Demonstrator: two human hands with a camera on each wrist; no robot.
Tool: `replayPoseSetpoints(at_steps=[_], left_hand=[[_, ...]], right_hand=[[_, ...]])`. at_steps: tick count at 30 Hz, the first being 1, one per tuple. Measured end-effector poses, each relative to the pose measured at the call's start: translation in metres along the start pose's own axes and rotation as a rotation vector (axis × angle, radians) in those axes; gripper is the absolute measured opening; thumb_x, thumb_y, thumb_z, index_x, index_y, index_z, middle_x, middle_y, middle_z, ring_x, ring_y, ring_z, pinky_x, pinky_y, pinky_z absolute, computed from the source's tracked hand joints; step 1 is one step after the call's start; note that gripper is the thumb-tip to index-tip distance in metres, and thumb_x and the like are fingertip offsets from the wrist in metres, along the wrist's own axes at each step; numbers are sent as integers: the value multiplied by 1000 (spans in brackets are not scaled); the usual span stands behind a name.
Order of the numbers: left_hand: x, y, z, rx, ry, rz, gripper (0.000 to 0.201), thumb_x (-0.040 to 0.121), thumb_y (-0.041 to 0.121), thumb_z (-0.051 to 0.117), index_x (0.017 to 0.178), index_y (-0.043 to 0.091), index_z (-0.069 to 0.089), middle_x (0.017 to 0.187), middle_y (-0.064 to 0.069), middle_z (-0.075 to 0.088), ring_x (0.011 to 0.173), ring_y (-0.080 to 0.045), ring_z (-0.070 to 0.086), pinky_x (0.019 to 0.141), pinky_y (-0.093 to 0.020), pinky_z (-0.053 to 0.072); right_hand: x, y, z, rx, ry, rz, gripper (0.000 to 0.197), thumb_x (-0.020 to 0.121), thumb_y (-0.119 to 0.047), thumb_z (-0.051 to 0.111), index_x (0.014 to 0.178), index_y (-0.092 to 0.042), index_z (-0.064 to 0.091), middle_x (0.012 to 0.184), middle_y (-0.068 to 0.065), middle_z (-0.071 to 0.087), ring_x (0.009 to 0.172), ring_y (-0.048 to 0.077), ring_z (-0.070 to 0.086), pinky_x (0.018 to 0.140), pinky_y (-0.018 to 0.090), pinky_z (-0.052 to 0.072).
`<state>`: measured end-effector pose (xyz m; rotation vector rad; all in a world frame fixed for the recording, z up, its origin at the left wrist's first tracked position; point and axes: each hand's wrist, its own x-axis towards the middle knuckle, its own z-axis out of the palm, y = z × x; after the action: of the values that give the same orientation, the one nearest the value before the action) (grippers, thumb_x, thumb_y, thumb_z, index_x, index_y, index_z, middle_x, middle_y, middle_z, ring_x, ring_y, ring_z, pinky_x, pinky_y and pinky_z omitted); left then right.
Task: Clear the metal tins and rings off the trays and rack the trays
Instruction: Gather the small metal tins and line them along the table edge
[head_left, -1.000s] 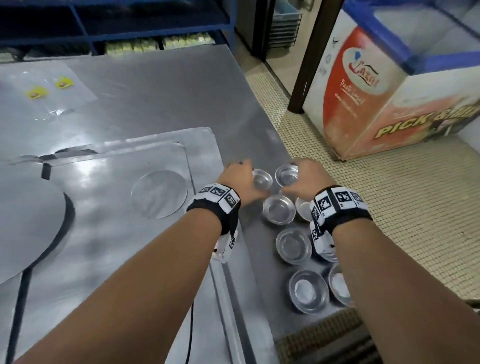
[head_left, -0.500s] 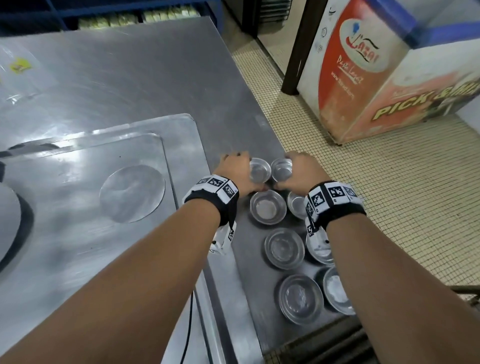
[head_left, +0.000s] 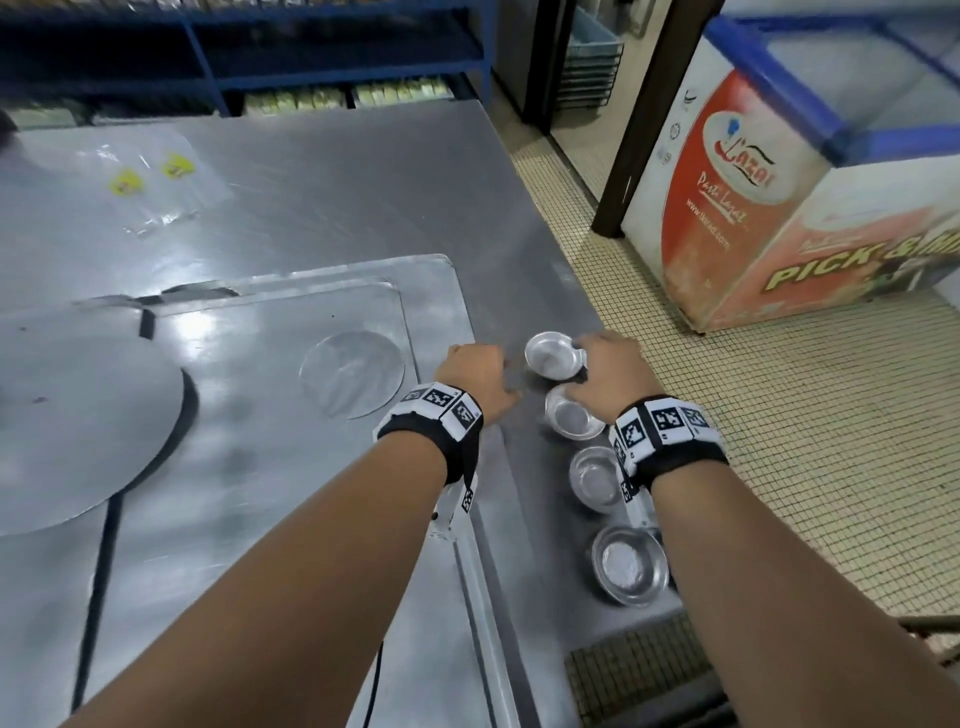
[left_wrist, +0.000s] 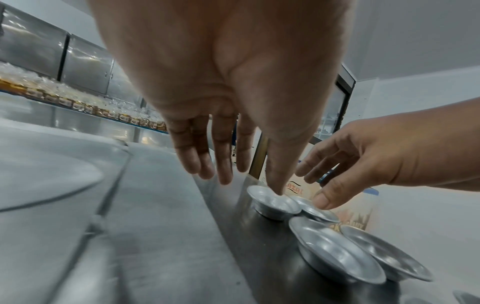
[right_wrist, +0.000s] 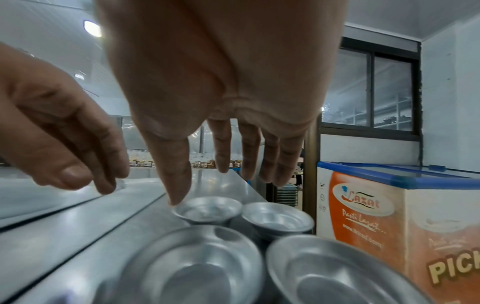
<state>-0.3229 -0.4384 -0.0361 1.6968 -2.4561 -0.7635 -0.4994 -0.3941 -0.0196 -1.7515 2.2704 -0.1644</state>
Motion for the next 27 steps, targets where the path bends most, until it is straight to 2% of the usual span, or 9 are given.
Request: replayPoseSetpoints(at_steps=[2,4,10,13,19,23,27], left_hand=[[-27,-16,-12,-8,-12,-22,36,86,37,69,113,14,64,114,-9,67,110,-30,60,93,-38,52],[-57,-36,-25,-6,-21,-43,38,86,39,70,114,14,63,116,-9,67,108,-29,61,92,-39,52],[-161,-107,-62,-37,-40,-179,44,85,41,72,119,14,65,119,-8,67,111,-27,61,94,-35,51],[-218,-151,-72,-60,-26,-283,41,84,43,74,114,16,67,117,-7,67,109,-27,63,93,-36,53],[-333,-251,-79,-102,81,-479,43,85,45,70,119,20,64,122,-4,64,111,-25,60,95,-39,52],[-405,-321,-83,-65,188,-614,45,88,44,65,126,21,59,128,-6,60,121,-27,52,98,-39,48],[-467,-387,-86,0,272,-767,54,86,44,65,134,22,52,133,-5,56,126,-31,45,102,-41,44]], right_hand=[[-17,-23,-2,-22,-29,-41,58,76,-34,76,128,-19,58,122,6,61,118,29,54,98,40,47],[-36,-51,-2,-23,-64,-84,52,79,-33,76,126,-18,58,118,5,64,110,26,60,93,37,50],[-104,-152,2,-78,-188,-198,41,79,-30,69,119,-23,62,117,4,66,105,27,64,90,36,53],[-140,-209,16,-118,-258,-265,45,81,-27,72,125,-23,59,123,2,62,109,26,63,93,36,51],[-208,-323,65,-179,-347,-454,44,83,-25,69,126,-24,58,123,3,60,110,25,61,94,40,51],[-249,-397,106,-172,-381,-569,41,81,-27,67,122,-26,60,121,1,63,107,24,64,92,38,52],[-280,-467,142,-168,-401,-694,42,81,-32,67,121,-24,61,120,1,64,107,24,63,89,35,53]])
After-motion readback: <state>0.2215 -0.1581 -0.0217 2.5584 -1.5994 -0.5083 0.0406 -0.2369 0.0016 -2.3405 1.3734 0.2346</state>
